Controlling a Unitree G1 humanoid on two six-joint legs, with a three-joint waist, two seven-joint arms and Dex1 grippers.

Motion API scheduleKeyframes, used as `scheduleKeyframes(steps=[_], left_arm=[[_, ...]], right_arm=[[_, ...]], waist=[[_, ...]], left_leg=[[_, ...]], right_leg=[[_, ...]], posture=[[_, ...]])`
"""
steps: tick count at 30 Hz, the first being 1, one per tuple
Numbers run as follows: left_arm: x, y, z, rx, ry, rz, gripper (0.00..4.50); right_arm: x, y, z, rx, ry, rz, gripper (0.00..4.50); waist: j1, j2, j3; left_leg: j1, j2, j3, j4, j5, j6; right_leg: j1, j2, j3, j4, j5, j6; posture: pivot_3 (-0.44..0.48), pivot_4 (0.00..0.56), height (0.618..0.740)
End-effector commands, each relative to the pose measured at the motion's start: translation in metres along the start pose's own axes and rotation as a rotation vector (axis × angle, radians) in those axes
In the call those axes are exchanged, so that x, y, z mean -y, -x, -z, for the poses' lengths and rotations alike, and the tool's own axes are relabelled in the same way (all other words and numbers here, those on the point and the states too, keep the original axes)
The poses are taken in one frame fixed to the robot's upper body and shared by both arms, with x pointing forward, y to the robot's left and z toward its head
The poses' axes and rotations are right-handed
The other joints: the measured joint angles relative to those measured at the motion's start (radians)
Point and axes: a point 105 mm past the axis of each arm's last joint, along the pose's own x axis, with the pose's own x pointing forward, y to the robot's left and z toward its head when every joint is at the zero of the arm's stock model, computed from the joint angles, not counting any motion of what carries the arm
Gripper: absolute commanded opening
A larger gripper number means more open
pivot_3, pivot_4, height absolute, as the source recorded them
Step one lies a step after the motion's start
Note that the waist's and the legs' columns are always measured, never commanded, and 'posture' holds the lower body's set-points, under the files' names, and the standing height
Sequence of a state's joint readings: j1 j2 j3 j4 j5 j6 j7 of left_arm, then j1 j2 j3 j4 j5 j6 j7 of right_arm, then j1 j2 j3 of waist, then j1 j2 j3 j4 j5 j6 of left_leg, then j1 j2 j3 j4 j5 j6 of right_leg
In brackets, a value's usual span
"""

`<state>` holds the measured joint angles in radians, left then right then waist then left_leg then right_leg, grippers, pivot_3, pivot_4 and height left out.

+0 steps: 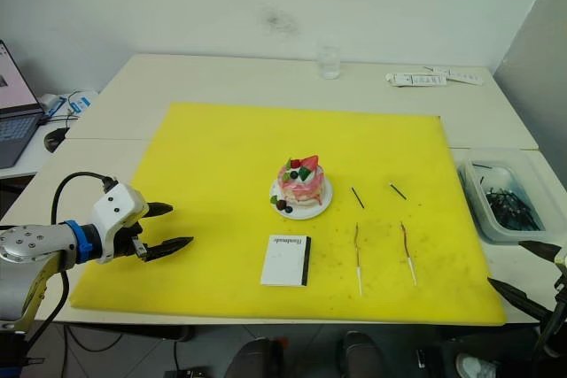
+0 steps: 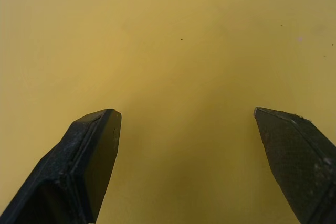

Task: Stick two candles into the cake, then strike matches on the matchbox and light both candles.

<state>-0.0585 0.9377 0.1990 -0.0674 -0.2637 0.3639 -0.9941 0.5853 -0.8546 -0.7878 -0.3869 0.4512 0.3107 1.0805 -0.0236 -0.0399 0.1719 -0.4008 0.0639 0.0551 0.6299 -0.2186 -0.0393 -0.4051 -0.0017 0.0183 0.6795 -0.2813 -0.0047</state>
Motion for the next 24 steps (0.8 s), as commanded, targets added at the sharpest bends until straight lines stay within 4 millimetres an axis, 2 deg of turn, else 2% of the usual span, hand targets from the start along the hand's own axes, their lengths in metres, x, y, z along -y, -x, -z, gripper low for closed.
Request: scheduleKeyframes(steps=[1,18,24], left_arm=[[-0.006,0.003,-0.007,0.007,-0.041,-0.013,4.48],[-0.01,0.004,-0.021,0.092,-0.058,0.008,4.48],[-0.003,0.005,-0.025,0.114,0.017,0.072,4.48]], right_arm=[[0.003,0.002,-0.008,0.019,0.043,0.024,4.5],[0.001,-0.007,-0.012,0.046,0.052,0.016,4.5],[0.0,-0.01,-0.014,0.055,0.055,0.014,4.5]], waist=[[0.0,0.0,0.0],[-0.001,0.0,0.0],[-0.001,0.0,0.0]], left_leg=[[0.0,0.0,0.0,0.0,0.0,0.0],[0.0,0.0,0.001,0.0,0.0,0.0],[0.0,0.0,0.001,0.0,0.0,0.0]], right_leg=[[0.0,0.0,0.0,0.0,0.0,0.0],[0.0,0.0,0.0,0.001,0.0,0.0],[0.0,0.0,0.0,0.001,0.0,0.0]], posture=[[0.0,0.15,0.74],[0.0,0.15,0.74],[0.0,0.15,0.74]])
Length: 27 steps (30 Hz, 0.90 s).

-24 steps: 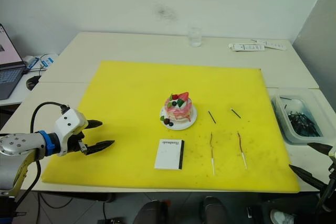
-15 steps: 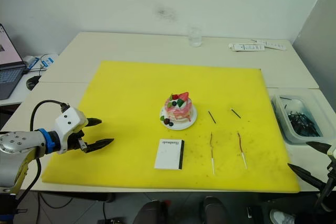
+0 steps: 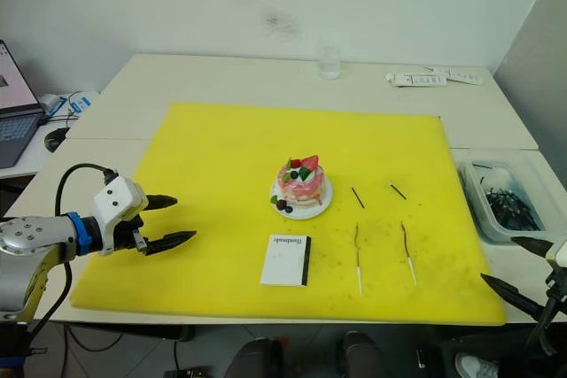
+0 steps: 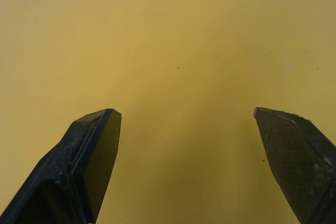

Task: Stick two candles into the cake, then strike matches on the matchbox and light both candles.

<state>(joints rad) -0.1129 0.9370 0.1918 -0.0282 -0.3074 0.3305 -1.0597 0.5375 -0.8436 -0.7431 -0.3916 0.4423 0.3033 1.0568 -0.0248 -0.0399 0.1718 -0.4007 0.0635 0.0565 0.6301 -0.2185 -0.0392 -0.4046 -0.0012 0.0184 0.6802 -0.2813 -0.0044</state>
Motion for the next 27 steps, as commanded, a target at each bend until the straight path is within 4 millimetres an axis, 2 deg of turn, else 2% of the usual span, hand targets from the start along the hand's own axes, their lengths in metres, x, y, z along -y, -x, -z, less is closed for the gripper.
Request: scheduleKeyframes(steps=[1,6,10,14,17,23,27], left_arm=[[0.002,0.006,-0.013,0.044,0.041,0.037,4.48],[0.029,0.004,-0.023,0.062,0.094,0.176,4.48],[0.06,-0.001,-0.041,0.101,0.086,0.321,4.48],[0.1,-0.009,-0.064,0.167,0.039,0.485,4.48],[0.122,-0.016,-0.084,0.24,-0.006,0.573,4.48],[0.147,-0.025,-0.119,0.392,-0.064,0.704,4.48],[0.157,-0.027,-0.124,0.408,-0.089,0.789,4.48]], right_arm=[[0.0,0.0,-0.01,0.021,0.043,0.013,4.5],[-0.001,-0.003,-0.021,0.043,0.052,0.008,4.5],[-0.012,-0.008,-0.038,0.068,0.074,-0.032,4.5],[-0.029,-0.014,-0.056,0.09,0.07,-0.054,4.5],[-0.047,-0.022,-0.065,0.1,0.044,-0.052,4.5],[-0.072,-0.044,-0.059,0.081,-0.058,0.053,4.5],[-0.086,-0.055,-0.044,0.029,-0.117,0.1,4.5]], waist=[[-0.001,0.0,0.0],[-0.001,0.0,0.0],[-0.001,0.0,0.0],[-0.001,0.0,0.0],[0.0,0.0,0.0],[0.002,-0.002,-0.002],[0.0,-0.002,-0.002]], left_leg=[[0.0,0.0,0.0,0.0,0.0,0.0],[0.0,0.0,0.0,0.0,0.0,0.0],[0.0,0.0,0.0,0.0,0.0,0.0],[0.0,0.0,-0.001,0.0,0.0,0.0],[0.0,0.0,-0.001,0.0,0.0,0.0],[0.0,-0.001,-0.003,0.002,0.0,0.0],[0.0,-0.001,-0.003,0.002,0.0,0.0]], right_leg=[[0.0,0.0,0.0,0.0,0.0,0.0],[0.0,0.0,0.0,0.0,0.0,0.0],[0.0,0.0,0.0,0.0,0.0,0.0],[0.0,0.001,0.0,0.001,0.0,0.0],[0.001,0.001,0.0,0.001,0.0,0.001],[0.002,0.003,0.0,0.001,0.0,0.001],[0.002,0.004,0.001,0.001,0.0,0.002]], posture=[[0.0,0.15,0.74],[0.0,0.15,0.74],[0.0,0.15,0.74],[0.0,0.15,0.74],[0.0,0.15,0.74],[0.0,0.15,0.74],[0.0,0.15,0.74]])
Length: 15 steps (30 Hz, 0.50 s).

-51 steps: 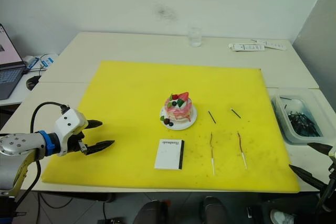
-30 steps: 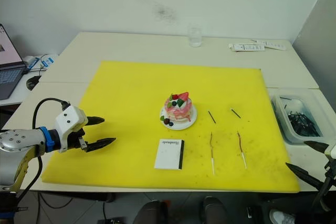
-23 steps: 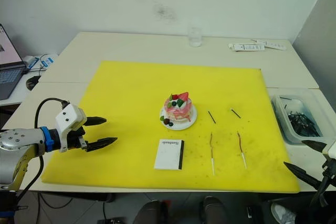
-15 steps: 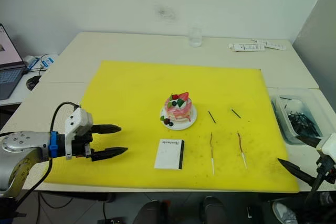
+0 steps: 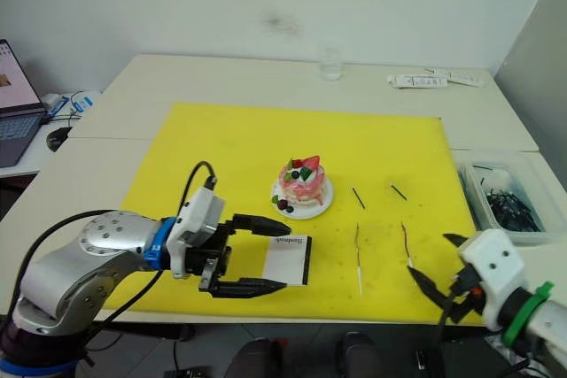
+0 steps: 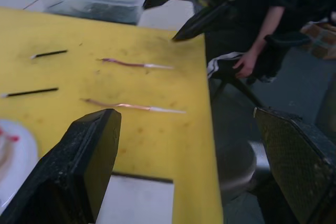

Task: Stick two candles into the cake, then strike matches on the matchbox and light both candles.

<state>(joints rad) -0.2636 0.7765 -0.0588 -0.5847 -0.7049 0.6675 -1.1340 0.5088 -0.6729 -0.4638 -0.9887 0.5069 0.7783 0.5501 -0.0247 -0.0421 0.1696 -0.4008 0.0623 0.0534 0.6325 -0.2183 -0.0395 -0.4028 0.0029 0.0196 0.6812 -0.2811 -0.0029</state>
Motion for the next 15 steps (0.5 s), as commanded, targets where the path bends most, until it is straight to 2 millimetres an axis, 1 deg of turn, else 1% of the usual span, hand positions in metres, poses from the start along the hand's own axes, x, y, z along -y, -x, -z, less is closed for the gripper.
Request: scheduleKeyframes(steps=[1,5,10,13,15], left_arm=[[0.006,-0.007,-0.005,0.011,-0.04,0.085,4.48],[0.002,-0.012,-0.006,0.013,-0.06,0.106,4.48],[0.001,-0.013,-0.006,0.018,-0.061,0.114,4.48],[0.002,-0.013,-0.005,0.016,-0.061,0.113,4.48],[0.001,-0.013,-0.005,0.015,-0.062,0.111,4.48]], right_arm=[[-0.005,-0.005,0.008,-0.033,0.009,0.075,4.5],[-0.005,-0.013,0.017,-0.053,-0.021,0.148,4.5],[-0.012,-0.019,0.025,-0.075,-0.057,0.163,4.5],[-0.016,-0.023,0.035,-0.111,-0.094,0.189,4.5],[-0.016,-0.024,0.037,-0.118,-0.091,0.201,4.5]], waist=[[-0.001,0.0,0.0],[-0.002,0.0,0.0],[-0.002,0.0,0.0],[-0.002,0.0,0.0],[-0.002,0.0,0.0]], left_leg=[[0.0,0.0,0.0,0.0,0.0,0.0],[0.0,0.0,0.0,0.0,0.0,0.0],[0.0,0.0,-0.001,0.001,0.0,0.0],[0.0,0.0,-0.002,0.001,0.0,0.0],[0.0,0.001,-0.002,0.001,0.0,0.0]], right_leg=[[0.0,0.001,0.0,0.0,0.0,0.0],[-0.001,0.004,0.001,0.0,0.0,0.0],[-0.001,0.005,0.001,0.0,0.0,0.0],[-0.001,0.006,0.001,0.0,0.0,0.0],[-0.001,0.006,0.001,0.0,0.0,0.0]], posture=[[0.0,0.15,0.74],[0.0,0.15,0.74],[0.0,0.15,0.74],[0.0,0.15,0.74],[0.0,0.15,0.74]])
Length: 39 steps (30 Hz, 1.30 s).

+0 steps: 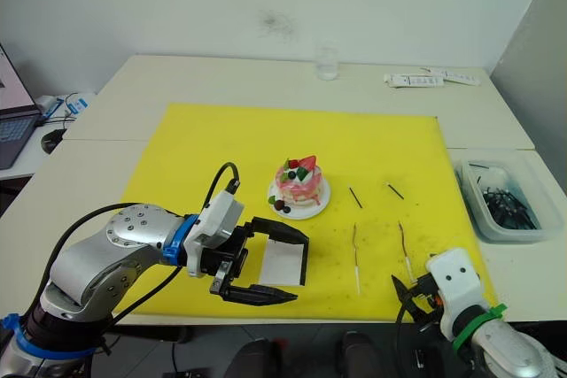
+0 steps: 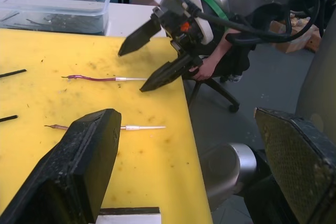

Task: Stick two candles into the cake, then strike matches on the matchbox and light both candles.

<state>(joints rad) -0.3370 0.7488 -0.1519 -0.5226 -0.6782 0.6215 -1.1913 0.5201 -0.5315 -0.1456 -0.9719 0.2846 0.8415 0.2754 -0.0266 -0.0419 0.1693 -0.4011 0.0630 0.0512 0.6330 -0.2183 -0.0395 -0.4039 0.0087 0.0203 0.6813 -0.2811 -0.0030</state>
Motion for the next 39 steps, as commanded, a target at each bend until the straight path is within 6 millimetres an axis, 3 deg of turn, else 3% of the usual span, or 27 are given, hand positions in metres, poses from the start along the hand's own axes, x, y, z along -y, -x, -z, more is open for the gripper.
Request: scheduleKeyframes(steps=[1,2,5,16,26,32,35,39], left_arm=[[0.002,-0.001,-0.004,0.005,-0.037,0.012,4.48],[0.002,-0.002,-0.004,0.005,-0.037,0.011,4.48],[0.001,-0.002,-0.004,0.006,-0.035,0.005,4.5],[0.0,0.0,0.006,0.008,-0.007,-0.03,4.5],[-0.013,0.011,0.014,-0.004,0.014,-0.121,4.5],[-0.027,0.022,0.022,-0.019,0.135,-0.224,4.5],[-0.031,0.025,0.021,0.033,0.266,-0.247,4.5],[-0.036,0.022,0.002,0.186,0.431,-0.221,4.5]], right_arm=[[0.004,0.0,0.001,-0.004,-0.002,0.048,4.5],[0.004,0.0,0.002,-0.01,-0.017,0.054,4.5],[0.004,-0.001,0.006,-0.025,-0.05,0.053,3.87],[-0.002,-0.008,0.006,-0.007,-0.226,0.054,0.04],[-0.005,-0.004,-0.017,0.104,-0.23,-0.002,0.04],[-0.004,0.0,-0.035,0.19,-0.222,-0.053,0.04],[-0.001,0.006,-0.058,0.294,-0.23,-0.1,0.04],[-0.004,0.01,-0.092,0.431,-0.25,-0.211,0.04]], waist=[[0.0,0.0,0.0],[0.0,0.0,0.0],[0.0,0.0,0.0],[0.0,-0.001,-0.001],[0.0,-0.001,-0.001],[0.0,-0.001,-0.001],[0.0,-0.001,-0.001],[0.0,-0.001,-0.001]], left_leg=[[0.0,0.0,0.0,0.0,0.0,0.0],[0.0,0.0,0.0,0.0,0.0,0.0],[0.0,0.0,-0.001,0.0,0.0,0.0],[0.0,0.001,-0.001,0.0,0.0,0.0],[0.0,0.001,-0.001,0.0,0.0,0.0],[0.0,0.001,-0.001,0.0,0.0,0.0],[0.0,0.001,-0.002,0.0,0.0,0.0],[0.0,0.001,-0.002,0.0,0.0,0.0]], right_leg=[[0.0,0.0,0.0,0.0,0.0,0.0],[0.0,0.0,0.0,0.0,0.0,0.0],[0.0,0.0,0.0,0.0,0.0,0.0],[0.0,-0.001,0.0,0.0,0.0,0.0],[0.0,-0.001,0.0,0.0,0.0,0.0],[0.0,-0.001,0.0,0.0,0.0,0.0],[0.0,-0.001,0.0,0.0,0.0,0.0],[0.0,-0.001,-0.001,0.0,0.0,0.001]], posture=[[0.0,0.15,0.74],[0.0,0.15,0.74],[0.0,0.15,0.74],[0.0,0.15,0.74],[0.0,0.15,0.74],[0.0,0.15,0.74],[0.0,0.15,0.74],[0.0,0.15,0.74]])
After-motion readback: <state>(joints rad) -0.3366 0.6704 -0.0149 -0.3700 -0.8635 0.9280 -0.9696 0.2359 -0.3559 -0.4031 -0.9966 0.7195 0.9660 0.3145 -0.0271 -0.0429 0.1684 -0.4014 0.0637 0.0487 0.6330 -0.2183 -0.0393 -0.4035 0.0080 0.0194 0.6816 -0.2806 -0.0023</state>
